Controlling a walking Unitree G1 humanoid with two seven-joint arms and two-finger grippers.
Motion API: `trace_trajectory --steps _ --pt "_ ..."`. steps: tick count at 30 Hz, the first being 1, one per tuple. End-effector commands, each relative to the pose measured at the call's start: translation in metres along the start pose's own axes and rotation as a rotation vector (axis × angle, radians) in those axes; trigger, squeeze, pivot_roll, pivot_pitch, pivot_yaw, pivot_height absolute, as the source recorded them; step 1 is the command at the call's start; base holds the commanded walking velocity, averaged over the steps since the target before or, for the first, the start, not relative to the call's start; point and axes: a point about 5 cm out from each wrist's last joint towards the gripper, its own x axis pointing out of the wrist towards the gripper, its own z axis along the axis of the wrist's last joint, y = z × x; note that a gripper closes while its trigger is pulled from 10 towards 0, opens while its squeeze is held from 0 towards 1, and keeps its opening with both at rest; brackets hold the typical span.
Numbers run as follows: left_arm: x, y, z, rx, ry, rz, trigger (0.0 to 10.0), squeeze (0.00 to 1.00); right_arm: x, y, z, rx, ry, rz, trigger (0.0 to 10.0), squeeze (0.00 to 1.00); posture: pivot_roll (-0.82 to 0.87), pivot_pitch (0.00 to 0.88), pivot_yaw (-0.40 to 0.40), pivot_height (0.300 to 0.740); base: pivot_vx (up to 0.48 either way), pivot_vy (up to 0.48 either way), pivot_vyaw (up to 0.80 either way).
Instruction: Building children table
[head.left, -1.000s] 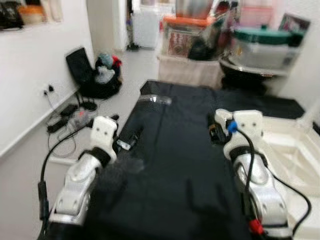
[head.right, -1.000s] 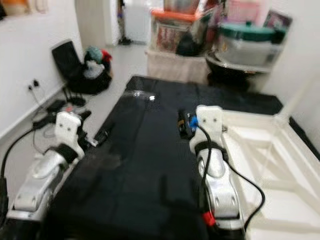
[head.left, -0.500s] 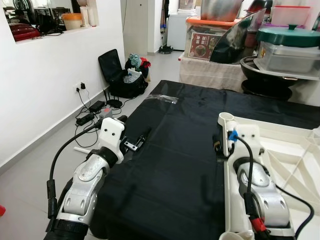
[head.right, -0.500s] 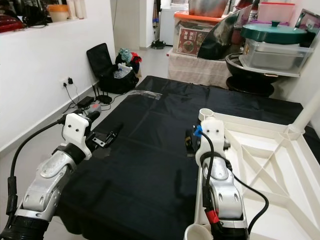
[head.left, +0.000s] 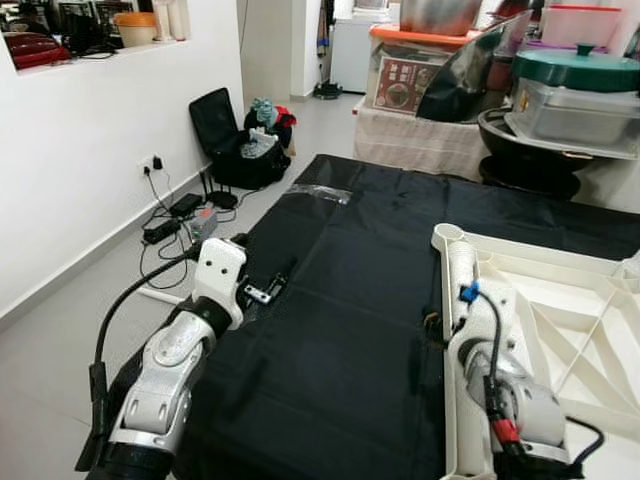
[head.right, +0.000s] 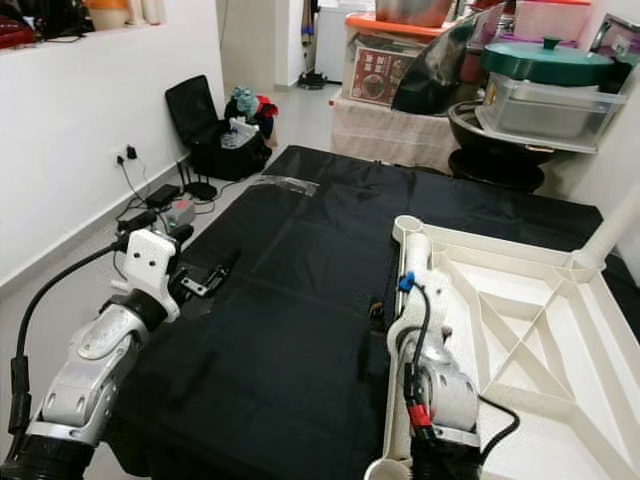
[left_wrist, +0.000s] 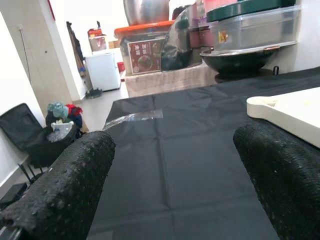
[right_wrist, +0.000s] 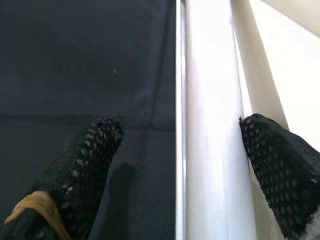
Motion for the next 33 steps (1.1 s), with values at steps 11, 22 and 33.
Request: trace_trajectory --steps 11,22,33 --pt "0.000 0.002 -0.002 0.015 0.012 0.010 10.0 0.00 0.005 -0.014 -0.008 -0.011 0.063 -0.092 10.0 0.00 0.06 0.000 -0.113 0.740 0.000 0.000 0.00" --pt "0.001 0.002 -0.002 0.018 0.022 0.011 10.0 0.00 0.005 0.028 -0.020 0.251 0.161 0.180 0.0 0.00 0.07 0.000 -0.118 0.740 0.000 0.000 0.00" --pt "0.001 0.004 -0.003 0.021 0.027 0.014 10.0 0.00 -0.026 0.076 -0.019 -0.158 0.032 0.592 0.0 0.00 0.07 0.000 -0.119 0.740 0.000 0.000 0.00"
